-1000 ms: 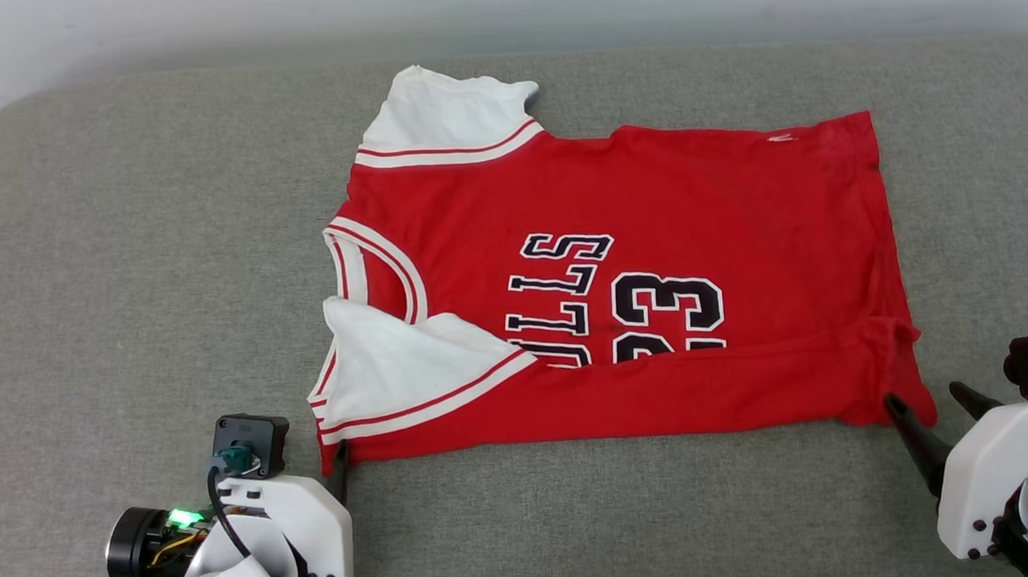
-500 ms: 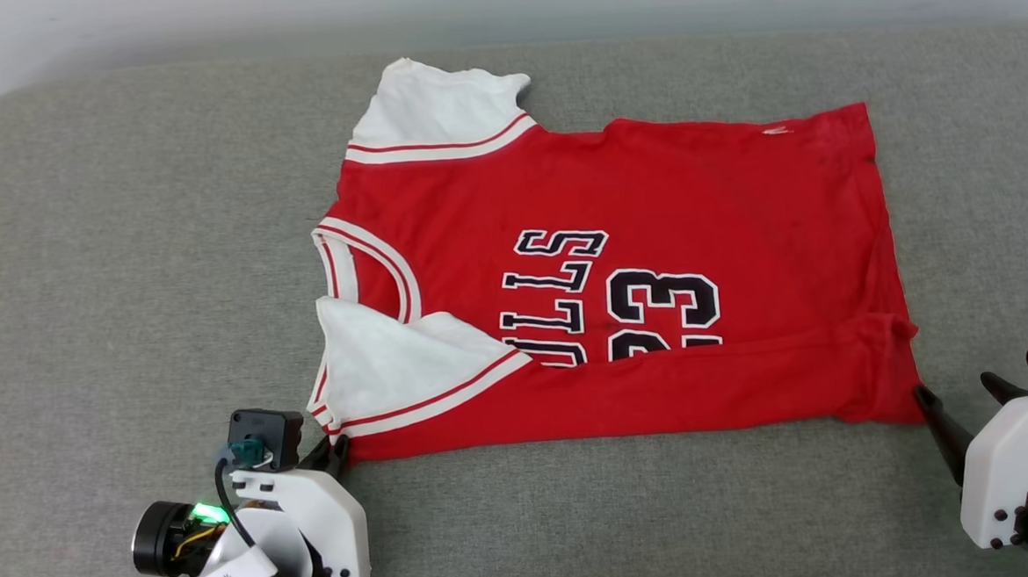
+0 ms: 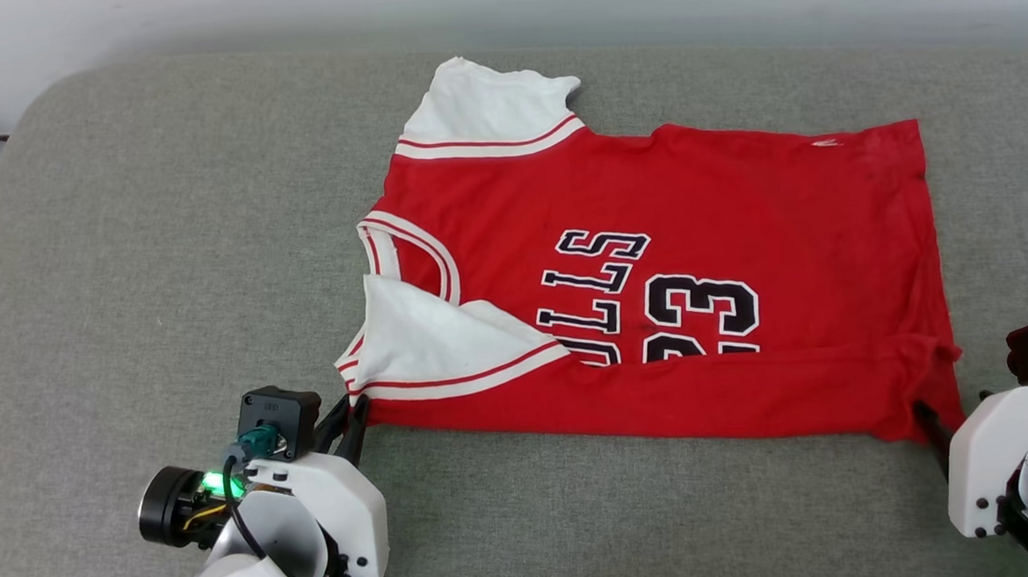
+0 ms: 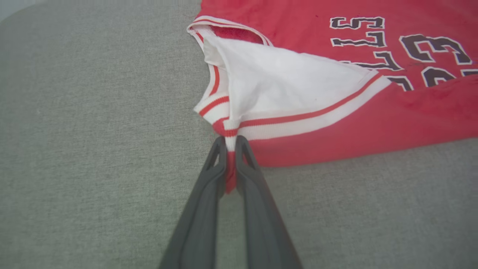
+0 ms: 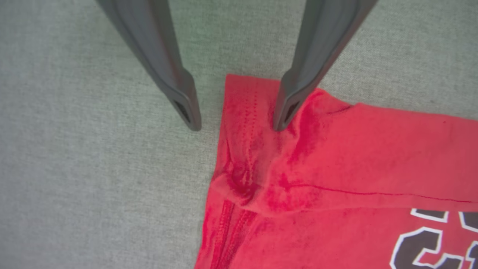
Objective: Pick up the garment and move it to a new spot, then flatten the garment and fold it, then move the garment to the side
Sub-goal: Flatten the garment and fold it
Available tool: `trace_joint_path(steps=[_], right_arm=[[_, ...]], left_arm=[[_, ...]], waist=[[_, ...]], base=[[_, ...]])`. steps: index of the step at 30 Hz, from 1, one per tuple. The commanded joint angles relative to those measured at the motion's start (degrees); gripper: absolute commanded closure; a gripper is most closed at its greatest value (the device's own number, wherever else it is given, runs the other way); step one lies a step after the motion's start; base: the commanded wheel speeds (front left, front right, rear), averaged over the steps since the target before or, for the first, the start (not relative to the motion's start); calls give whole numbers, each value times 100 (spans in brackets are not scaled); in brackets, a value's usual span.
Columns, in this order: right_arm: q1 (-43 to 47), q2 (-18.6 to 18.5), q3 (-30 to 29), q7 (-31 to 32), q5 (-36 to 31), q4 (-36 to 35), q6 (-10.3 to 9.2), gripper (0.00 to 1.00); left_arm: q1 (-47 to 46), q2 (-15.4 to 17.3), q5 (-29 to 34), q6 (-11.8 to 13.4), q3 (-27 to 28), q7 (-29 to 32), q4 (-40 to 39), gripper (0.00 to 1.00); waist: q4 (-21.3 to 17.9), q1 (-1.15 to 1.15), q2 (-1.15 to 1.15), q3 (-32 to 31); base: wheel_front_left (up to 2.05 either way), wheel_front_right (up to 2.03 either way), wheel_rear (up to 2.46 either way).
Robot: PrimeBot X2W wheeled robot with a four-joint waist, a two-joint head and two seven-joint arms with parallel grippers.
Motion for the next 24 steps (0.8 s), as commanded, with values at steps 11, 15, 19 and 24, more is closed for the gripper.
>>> trace_joint_path(steps=[11, 15, 19, 24], right_arm=[[62, 268, 135, 626, -92, 651, -4, 60], [85, 205, 114, 694, -11, 757, -8, 100], [56, 119, -22, 641, 6, 731, -9, 100], [81, 92, -174, 574, 68, 561, -9, 100]], left_arm=[[-123, 99, 138, 28, -90, 26, -356, 100], [-119, 131, 127, 11, -104, 54, -319, 100], [-49, 180, 88, 0, -108, 71, -259, 100], [93, 255, 50, -34, -173, 128, -111, 100]], waist=[[91, -1, 0, 267], [88, -1, 0, 255], [66, -1, 0, 149], [63, -1, 0, -88]], base=[[0, 0, 0], [0, 0, 0], [0, 0, 0], [0, 0, 0]])
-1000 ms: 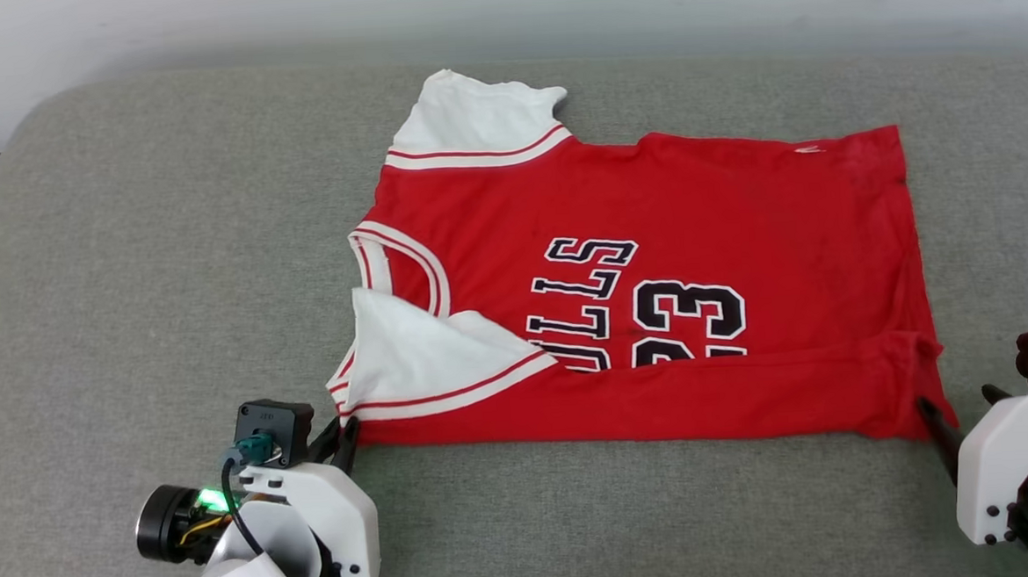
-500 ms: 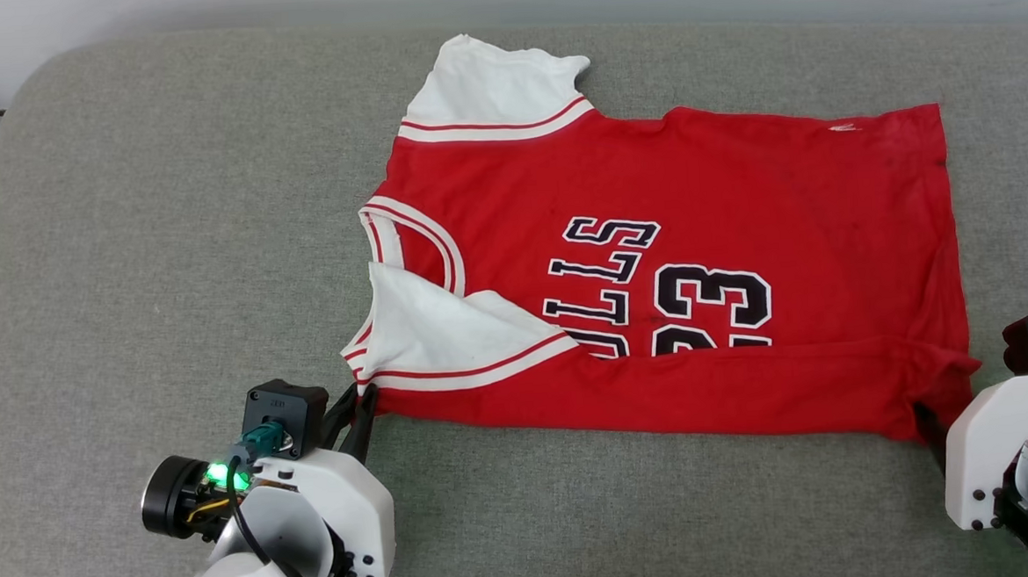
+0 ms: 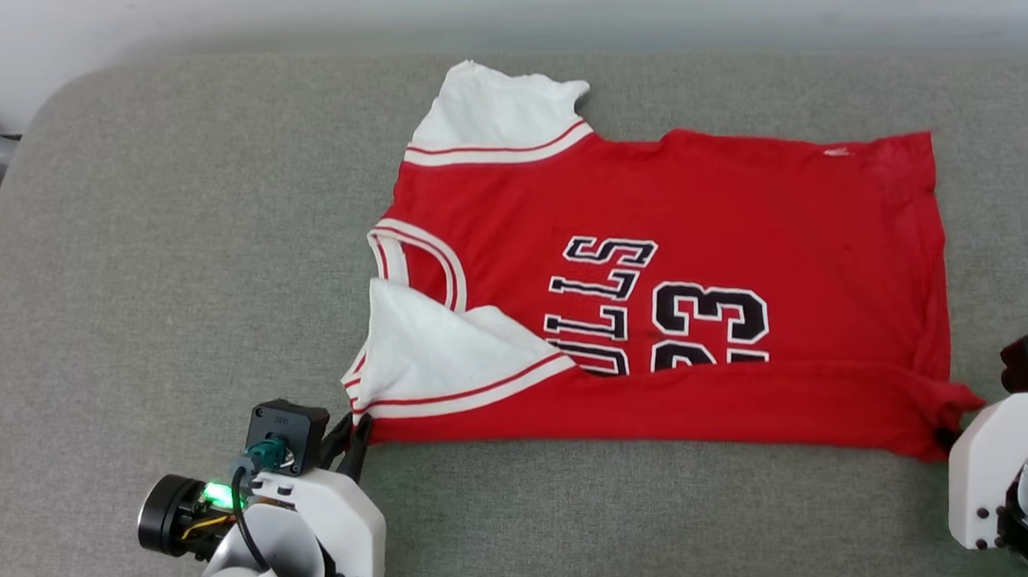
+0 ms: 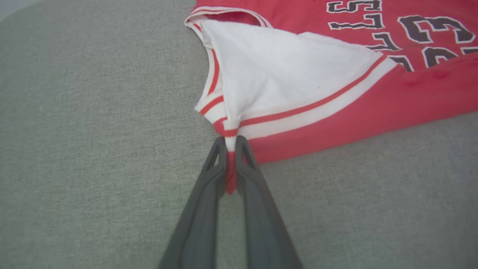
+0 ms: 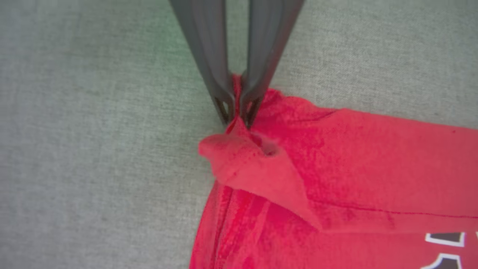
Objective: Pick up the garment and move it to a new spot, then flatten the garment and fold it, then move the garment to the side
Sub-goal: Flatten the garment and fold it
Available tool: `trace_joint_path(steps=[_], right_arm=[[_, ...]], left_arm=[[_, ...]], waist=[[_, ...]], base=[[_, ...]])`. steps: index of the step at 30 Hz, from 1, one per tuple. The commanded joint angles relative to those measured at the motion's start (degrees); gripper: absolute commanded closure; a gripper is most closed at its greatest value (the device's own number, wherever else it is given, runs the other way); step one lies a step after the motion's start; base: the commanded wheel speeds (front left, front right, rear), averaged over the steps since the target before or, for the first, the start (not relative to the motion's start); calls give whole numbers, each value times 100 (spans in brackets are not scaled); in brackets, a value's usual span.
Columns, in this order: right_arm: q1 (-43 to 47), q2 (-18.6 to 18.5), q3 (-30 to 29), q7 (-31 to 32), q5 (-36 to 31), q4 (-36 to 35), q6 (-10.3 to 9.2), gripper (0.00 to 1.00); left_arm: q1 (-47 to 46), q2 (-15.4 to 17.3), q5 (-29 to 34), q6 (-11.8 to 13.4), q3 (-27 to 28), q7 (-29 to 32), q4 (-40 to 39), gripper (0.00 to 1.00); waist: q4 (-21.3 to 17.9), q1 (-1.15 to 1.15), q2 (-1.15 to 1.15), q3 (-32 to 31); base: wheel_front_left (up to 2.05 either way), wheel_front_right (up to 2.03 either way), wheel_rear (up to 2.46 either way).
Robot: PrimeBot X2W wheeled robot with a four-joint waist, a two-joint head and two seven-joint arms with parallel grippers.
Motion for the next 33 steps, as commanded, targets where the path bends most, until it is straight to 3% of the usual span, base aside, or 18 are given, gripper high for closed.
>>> trace_joint_path(steps=[1, 16, 21, 33], right_arm=[[173, -47, -73, 39, 35, 34, -13, 100], [1140, -331, -251, 689, 545, -1165, -12, 100], [1624, -206, -441, 1043, 628, -1533, -12, 100], [1638, 39, -354, 791, 516, -1195, -12, 100]], left_arm=[[81, 53, -17, -26, -27, 19, 55, 100], [808, 381, -129, -4, -291, 352, -103, 100], [1049, 416, -171, 31, -394, 437, -181, 100], [920, 51, -198, -78, -611, 303, 380, 100]], waist=[[13, -1, 0, -134], [84, -1, 0, -785], [87, -1, 0, -756], [50, -1, 0, -500]], base=[[0, 0, 0], [0, 0, 0], [0, 0, 0], [0, 0, 0]])
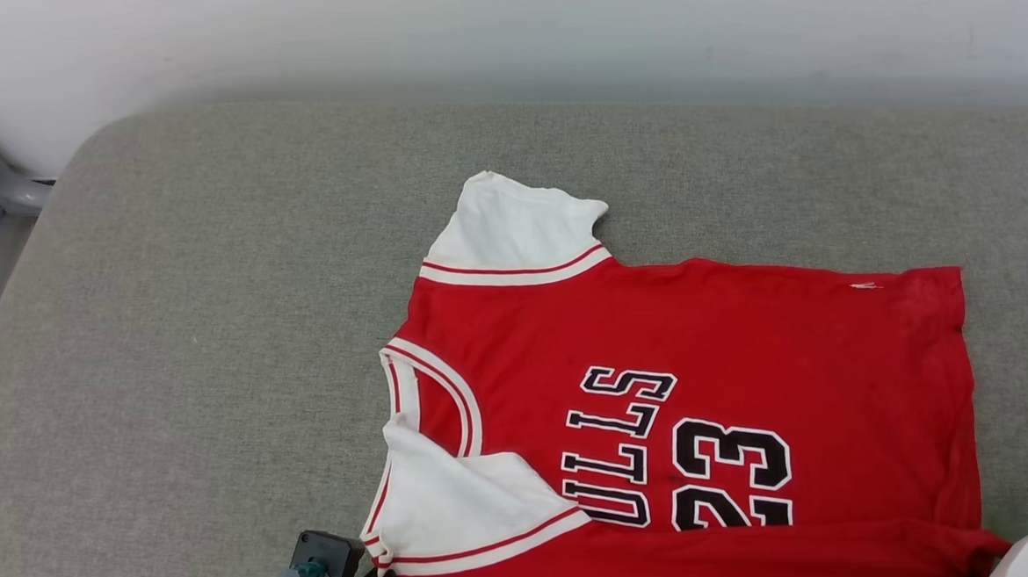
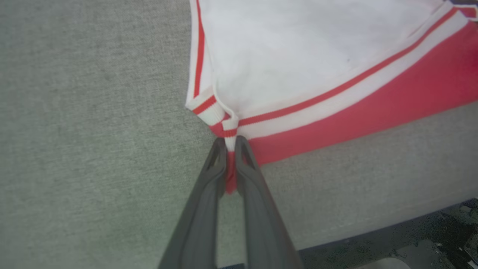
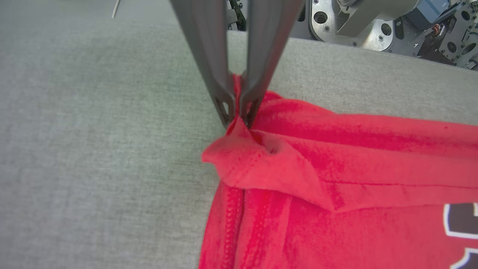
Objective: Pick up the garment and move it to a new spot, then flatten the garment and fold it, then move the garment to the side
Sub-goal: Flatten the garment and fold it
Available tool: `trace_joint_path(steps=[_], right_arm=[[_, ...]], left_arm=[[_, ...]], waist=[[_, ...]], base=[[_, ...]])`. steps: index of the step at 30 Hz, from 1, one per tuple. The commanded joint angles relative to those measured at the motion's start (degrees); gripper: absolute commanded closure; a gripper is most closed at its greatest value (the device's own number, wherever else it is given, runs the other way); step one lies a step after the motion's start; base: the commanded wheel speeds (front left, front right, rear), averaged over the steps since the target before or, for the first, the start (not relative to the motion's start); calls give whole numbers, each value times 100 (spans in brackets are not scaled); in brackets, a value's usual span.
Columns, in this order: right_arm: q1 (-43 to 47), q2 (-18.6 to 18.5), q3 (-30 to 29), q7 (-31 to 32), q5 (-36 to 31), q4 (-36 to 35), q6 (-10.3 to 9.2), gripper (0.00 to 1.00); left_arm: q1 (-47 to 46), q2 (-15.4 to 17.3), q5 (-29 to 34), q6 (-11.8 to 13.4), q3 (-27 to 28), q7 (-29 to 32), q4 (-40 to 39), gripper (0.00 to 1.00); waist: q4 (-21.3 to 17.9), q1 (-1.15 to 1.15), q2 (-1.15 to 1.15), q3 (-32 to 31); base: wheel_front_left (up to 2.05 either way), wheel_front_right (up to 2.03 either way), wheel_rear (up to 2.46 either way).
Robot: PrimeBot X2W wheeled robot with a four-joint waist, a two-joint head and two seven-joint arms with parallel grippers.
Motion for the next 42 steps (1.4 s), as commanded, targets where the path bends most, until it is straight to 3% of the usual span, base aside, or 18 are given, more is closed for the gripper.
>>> trace_joint_path(steps=[1, 6, 7, 8, 17, 22, 26, 32, 38, 42], right_arm=[[-106, 22, 18, -54, -16, 55, -11, 100], [-216, -11, 113, -203, 2, 349, -10, 100], [-231, -24, 124, -255, 13, 361, -10, 65], [-242, -24, 123, -269, 44, 382, -10, 0], [-449, -19, 2, -880, 217, -31, -8, 0], [-665, -28, 105, -1641, 211, -531, -8, 0], [-769, 24, 219, -2424, 169, -770, -9, 0], [-685, 292, 230, -3749, 8, -795, -9, 0], [-635, 636, 231, -4882, -65, -578, -8, 0], [-642, 732, 343, -5297, -276, -362, -8, 0]], left_arm=[[-90, -36, -4, -20, -25, -30, 77, 100], [-191, -108, -36, -117, -83, -78, 355, 100], [-177, -108, -50, -125, -92, -61, 379, 67], [-163, -103, -53, -123, -100, -47, 394, 1], [-287, -4, 152, 121, 126, -522, 18, 0], [-390, -129, 268, 373, 451, -1298, -266, 0], [-418, -327, 295, 422, 634, -2093, -355, 0], [-438, -537, 466, 362, 835, -2912, -232, 0], [-441, -845, 841, 156, 1135, -3018, -350, 0], [-407, -1049, 1185, -57, 1439, -3020, -441, 0]], waist=[[-5, 0, 0, 29], [17, 0, 0, 0], [20, 0, 0, -33], [22, 0, 0, -67], [-7, 0, 0, -486], [-56, 0, 0, -611], [-91, 0, 0, -618], [-123, 0, 0, -554], [-173, 0, 0, -459], [-266, 0, 0, -337]], base=[[0, 0, 0], [0, 0, 0], [0, 0, 0], [0, 0, 0], [0, 0, 0], [0, 0, 0], [0, 0, 0], [0, 0, 0], [0, 0, 0], [0, 0, 0]])
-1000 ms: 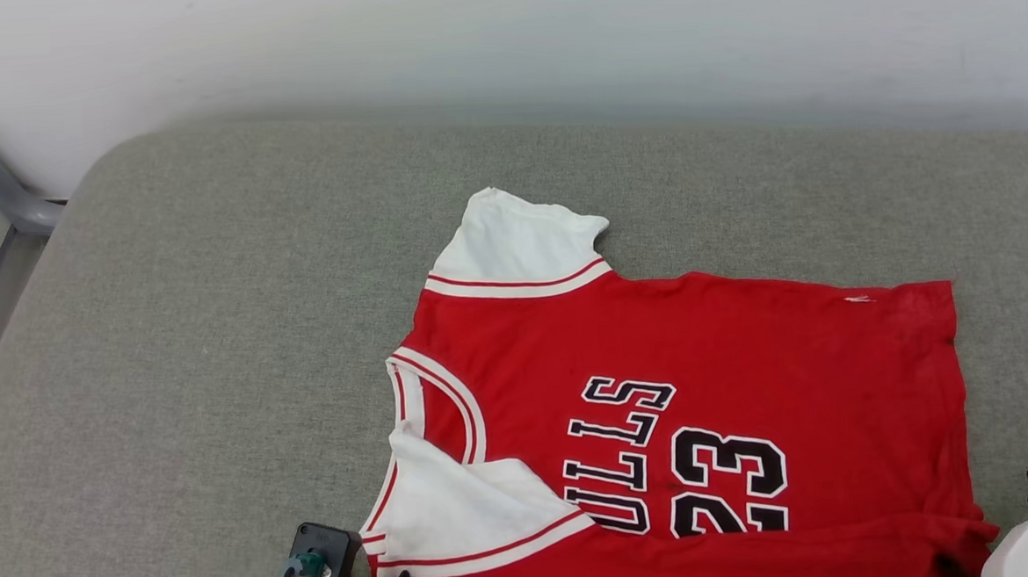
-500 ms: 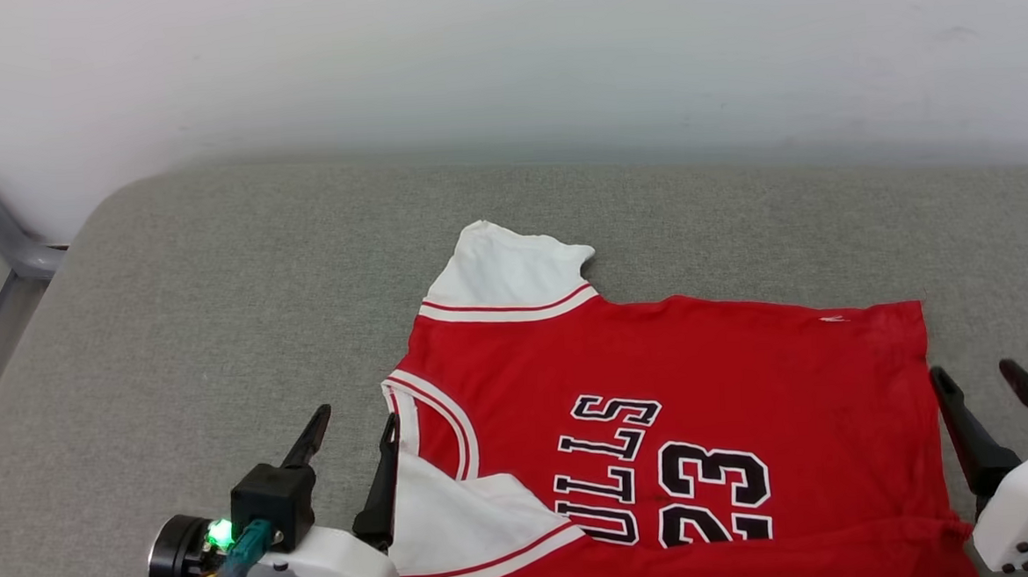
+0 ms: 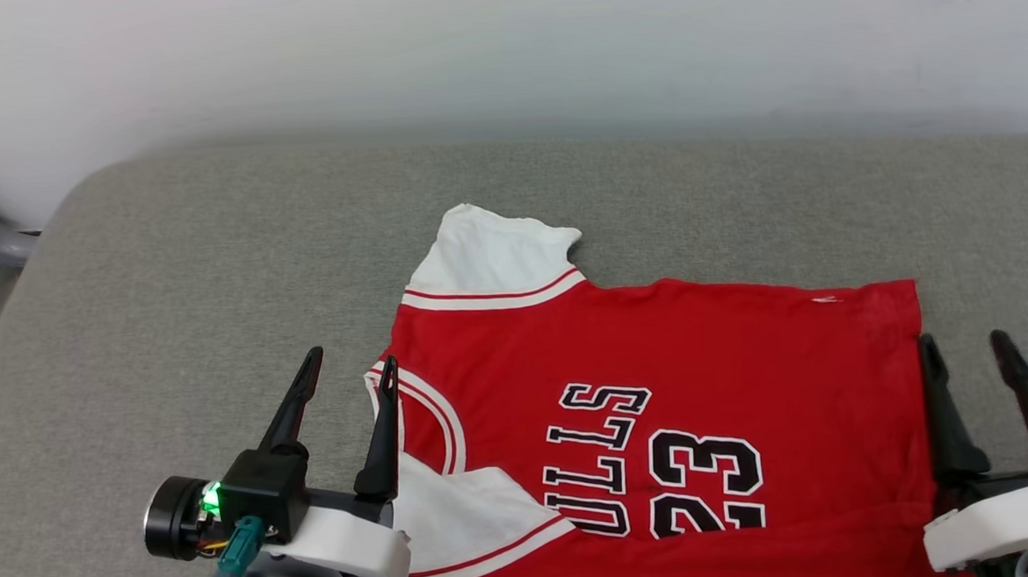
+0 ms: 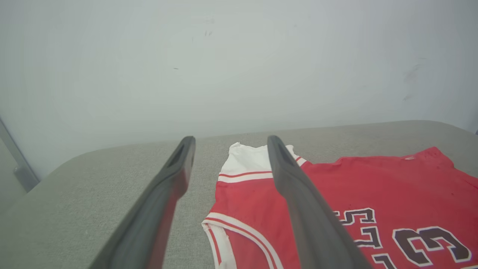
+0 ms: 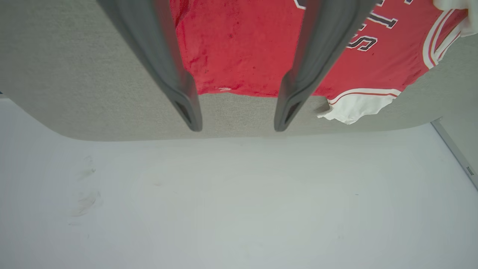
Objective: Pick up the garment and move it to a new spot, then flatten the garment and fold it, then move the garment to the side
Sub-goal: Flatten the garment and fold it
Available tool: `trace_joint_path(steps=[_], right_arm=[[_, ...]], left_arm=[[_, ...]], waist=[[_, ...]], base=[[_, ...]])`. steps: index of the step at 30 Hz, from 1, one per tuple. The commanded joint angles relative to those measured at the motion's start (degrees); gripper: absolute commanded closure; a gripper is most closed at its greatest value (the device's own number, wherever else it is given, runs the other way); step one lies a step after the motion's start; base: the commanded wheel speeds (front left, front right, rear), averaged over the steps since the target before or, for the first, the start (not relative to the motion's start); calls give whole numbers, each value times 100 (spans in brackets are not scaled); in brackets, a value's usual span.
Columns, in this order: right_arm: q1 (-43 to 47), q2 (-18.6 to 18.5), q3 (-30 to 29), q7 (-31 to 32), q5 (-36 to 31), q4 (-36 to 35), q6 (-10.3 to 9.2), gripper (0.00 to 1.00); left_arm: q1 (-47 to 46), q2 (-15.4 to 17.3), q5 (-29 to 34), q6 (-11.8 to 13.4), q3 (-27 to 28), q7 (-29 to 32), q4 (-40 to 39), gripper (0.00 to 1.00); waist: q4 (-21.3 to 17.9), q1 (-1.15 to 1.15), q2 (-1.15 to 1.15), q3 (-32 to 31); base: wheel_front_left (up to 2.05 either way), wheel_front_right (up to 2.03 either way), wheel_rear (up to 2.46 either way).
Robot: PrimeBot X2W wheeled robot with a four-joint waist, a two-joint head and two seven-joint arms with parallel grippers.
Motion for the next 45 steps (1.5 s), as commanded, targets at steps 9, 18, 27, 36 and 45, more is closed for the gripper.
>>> trace_joint_path(steps=[9, 18, 27, 36, 45], right_arm=[[-334, 47, 368, -223, -32, 263, -5, 0], [-767, 73, 605, -301, 52, 213, -5, 0], [-1103, 134, 812, -484, 150, 357, -5, 0], [-1400, 166, 1078, -684, 261, 462, -5, 0], [-1523, 196, 1213, -739, 291, 473, -5, 0]], left_arm=[[-644, 111, 446, -691, 388, -33, 478, 0], [-2933, 623, 160, -1664, 329, 1792, 1498, 0], [-4509, 1300, -679, -2031, -473, 4439, 2076, 0], [-5465, 1979, -1365, -2034, -1150, 5536, 2498, 0], [-5769, 2127, -1580, -2036, -1348, 5611, 3095, 0]], waist=[[-533, 0, 0, 528], [-1100, 0, 0, 1321], [-1521, 0, 0, 1977], [-1816, 0, 0, 2440], [-1944, 0, 0, 2703]], base=[[0, 0, 0], [0, 0, 0], [0, 0, 0], [0, 0, 0], [0, 0, 0]])
